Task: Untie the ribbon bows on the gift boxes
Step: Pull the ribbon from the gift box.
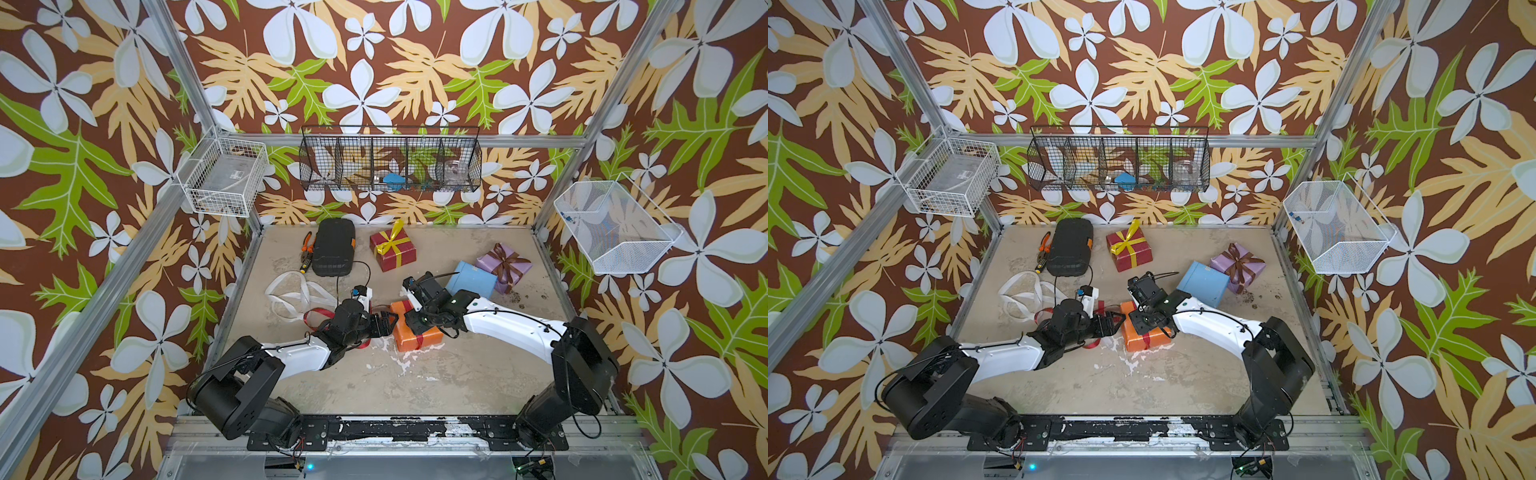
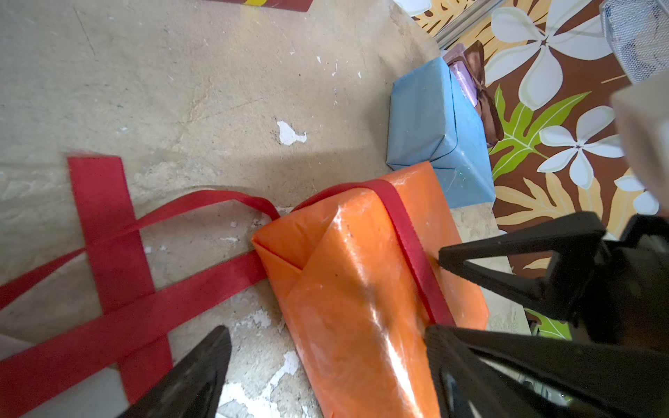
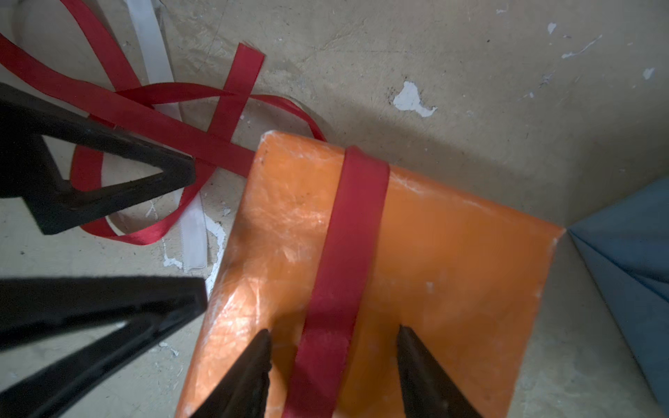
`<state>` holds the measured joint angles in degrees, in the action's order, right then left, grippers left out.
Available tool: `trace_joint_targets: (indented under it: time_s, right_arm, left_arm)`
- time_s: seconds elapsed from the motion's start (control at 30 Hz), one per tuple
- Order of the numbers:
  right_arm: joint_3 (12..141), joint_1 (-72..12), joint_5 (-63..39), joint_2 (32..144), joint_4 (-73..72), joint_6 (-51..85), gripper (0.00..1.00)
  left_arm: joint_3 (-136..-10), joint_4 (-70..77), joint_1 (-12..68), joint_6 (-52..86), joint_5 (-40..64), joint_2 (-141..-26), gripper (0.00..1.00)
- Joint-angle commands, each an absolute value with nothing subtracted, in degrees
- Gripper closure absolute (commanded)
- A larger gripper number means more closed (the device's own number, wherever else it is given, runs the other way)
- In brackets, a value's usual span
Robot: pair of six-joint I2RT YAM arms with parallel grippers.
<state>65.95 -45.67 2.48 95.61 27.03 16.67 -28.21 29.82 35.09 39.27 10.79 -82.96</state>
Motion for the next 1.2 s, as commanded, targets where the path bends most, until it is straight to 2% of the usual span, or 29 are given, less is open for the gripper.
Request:
trace_joint_targets:
  time_s: [0.0, 0.13, 0.27, 0.33, 0.67, 0.83, 0.9, 0.97, 1.0, 1.17]
  right_arm:
    - [67.8, -47.8, 7.3, 99.4, 36.1, 17.3, 0.43]
    - [68.5, -48.4, 10.8, 102.9, 38.8, 19.1, 0.57]
    - [68.5, -48.3, 9.4, 103.2, 37.7, 19.9, 0.78]
    - [68.0, -47.5, 6.1, 102.7, 35.9, 19.8, 0.98]
    - [59.4, -39.8, -18.9, 95.1, 19.2, 20.4, 1.00]
    - [51.8, -33.8, -39.5, 91.7, 3.8, 26.9, 1.00]
    - [49.5, -32.1, -44.7, 91.2, -1.8, 29.9, 1.00]
    - [47.8, -30.9, -48.5, 90.5, -6.8, 32.7, 1.00]
    - [47.0, -30.4, -50.2, 90.2, -9.6, 34.3, 1.00]
    - [45.7, -28.9, -52.9, 89.4, -14.6, 37.7, 1.00]
  left_arm:
    - [-27.9, 32.1, 35.1, 38.4, 11.0, -82.8, 0.12]
    - [-26.6, 34.0, 35.2, 39.0, 11.3, -82.0, 0.12]
    - [-26.0, 33.9, 35.2, 38.4, 11.2, -81.2, 0.12]
    - [-26.1, 33.6, 35.1, 38.0, 11.2, -80.9, 0.12]
    - [-27.2, 31.5, 35.2, 37.0, 10.3, -80.7, 0.12]
    - [-27.7, 31.1, 35.2, 36.9, 11.0, -81.5, 0.12]
    - [-27.9, 30.6, 35.3, 36.6, 11.2, -82.2, 0.12]
    - [-28.0, 30.5, 35.4, 36.6, 11.6, -82.7, 0.09]
    - [-28.1, 30.5, 35.7, 36.8, 11.6, -83.1, 0.01]
    - [-28.7, 30.1, 37.1, 36.5, 11.2, -84.2, 0.00]
